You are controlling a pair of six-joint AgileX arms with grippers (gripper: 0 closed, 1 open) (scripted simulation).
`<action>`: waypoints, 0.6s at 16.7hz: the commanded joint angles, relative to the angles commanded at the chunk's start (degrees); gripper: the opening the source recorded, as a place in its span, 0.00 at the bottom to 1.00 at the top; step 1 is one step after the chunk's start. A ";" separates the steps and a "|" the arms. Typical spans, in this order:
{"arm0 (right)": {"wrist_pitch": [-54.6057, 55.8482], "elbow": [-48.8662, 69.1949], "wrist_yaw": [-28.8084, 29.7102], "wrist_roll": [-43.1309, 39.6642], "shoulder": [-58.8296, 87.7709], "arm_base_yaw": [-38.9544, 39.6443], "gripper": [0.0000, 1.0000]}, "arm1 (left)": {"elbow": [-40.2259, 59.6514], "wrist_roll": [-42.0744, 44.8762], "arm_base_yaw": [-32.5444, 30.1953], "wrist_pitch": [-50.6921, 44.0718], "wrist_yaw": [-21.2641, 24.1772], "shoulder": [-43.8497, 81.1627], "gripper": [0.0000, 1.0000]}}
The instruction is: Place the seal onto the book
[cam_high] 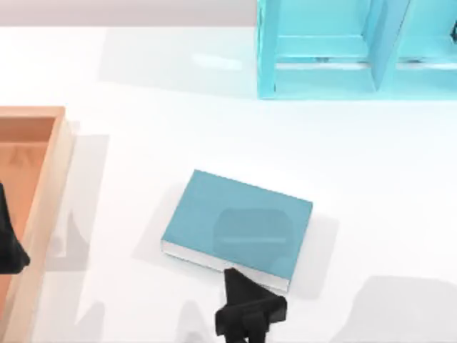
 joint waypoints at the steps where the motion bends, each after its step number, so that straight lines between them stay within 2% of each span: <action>1: -0.39 0.00 0.38 0.39 -0.24 0.39 1.00 | 0.00 0.00 0.00 0.00 0.00 0.00 1.00; 6: -0.38 -0.18 -0.33 0.57 -0.60 -0.48 1.00 | 0.00 0.00 0.00 0.00 0.00 0.00 1.00; 10: -1.10 -5.33 -8.00 3.94 -8.93 -8.84 1.00 | 0.00 0.00 0.00 0.00 0.00 0.00 1.00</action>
